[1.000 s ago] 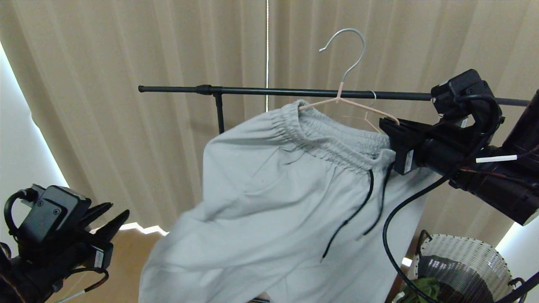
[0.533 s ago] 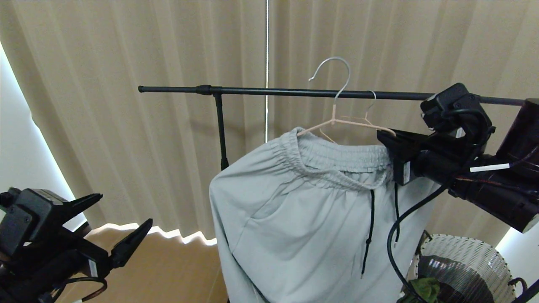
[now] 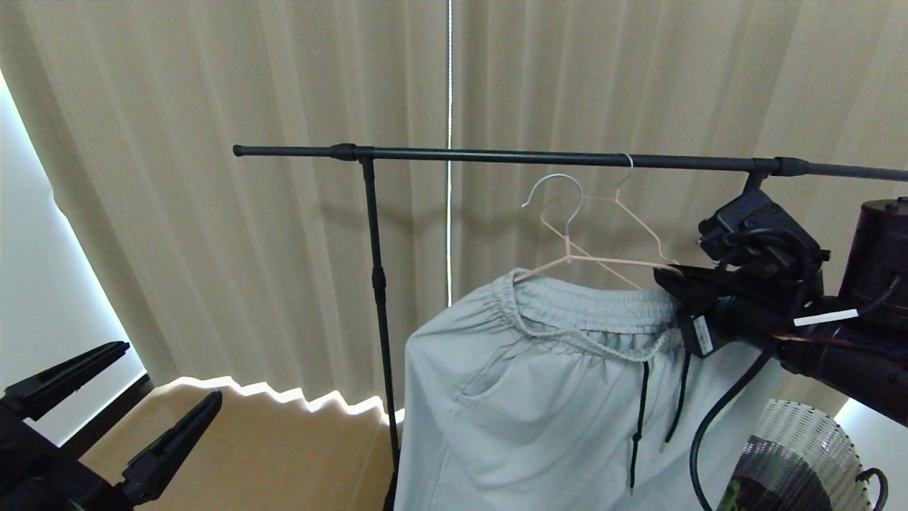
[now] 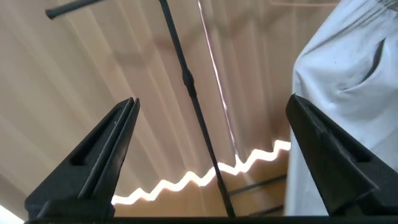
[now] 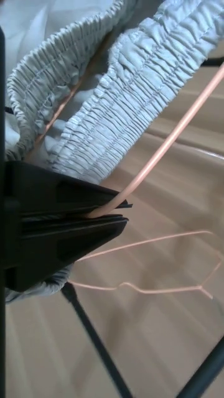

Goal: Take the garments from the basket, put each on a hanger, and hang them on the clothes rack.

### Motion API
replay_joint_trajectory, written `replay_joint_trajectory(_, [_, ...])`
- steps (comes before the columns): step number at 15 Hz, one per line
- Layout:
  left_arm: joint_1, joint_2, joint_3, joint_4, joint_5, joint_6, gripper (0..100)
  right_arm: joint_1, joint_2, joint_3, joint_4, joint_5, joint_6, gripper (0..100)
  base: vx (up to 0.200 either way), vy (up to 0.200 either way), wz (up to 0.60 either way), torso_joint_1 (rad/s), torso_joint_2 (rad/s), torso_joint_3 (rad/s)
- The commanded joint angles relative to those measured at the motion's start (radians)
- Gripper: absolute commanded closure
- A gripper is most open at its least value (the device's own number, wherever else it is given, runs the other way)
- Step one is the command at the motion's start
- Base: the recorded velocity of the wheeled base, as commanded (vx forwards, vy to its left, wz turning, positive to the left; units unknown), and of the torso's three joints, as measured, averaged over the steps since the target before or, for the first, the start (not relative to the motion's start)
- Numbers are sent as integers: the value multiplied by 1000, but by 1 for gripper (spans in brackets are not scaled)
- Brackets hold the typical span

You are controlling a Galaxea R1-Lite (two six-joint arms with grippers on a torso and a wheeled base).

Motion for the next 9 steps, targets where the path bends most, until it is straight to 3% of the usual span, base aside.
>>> replay_joint_trajectory(1, [7, -34, -2, 1, -5, -4, 0, 0, -20, 2, 4, -19, 2, 100, 0, 0, 0, 0, 0, 0])
replay_joint_trajectory(6, [9, -28, -16, 1, -2, -6, 0, -15, -14, -12, 1, -51, 4, 100, 0, 0, 0, 0, 0, 0])
replay_joint_trajectory(9, [15, -28, -18, 1, -3, -6, 0, -34, -13, -13, -2, -51, 4, 100, 200, 0, 0, -6, 1, 6])
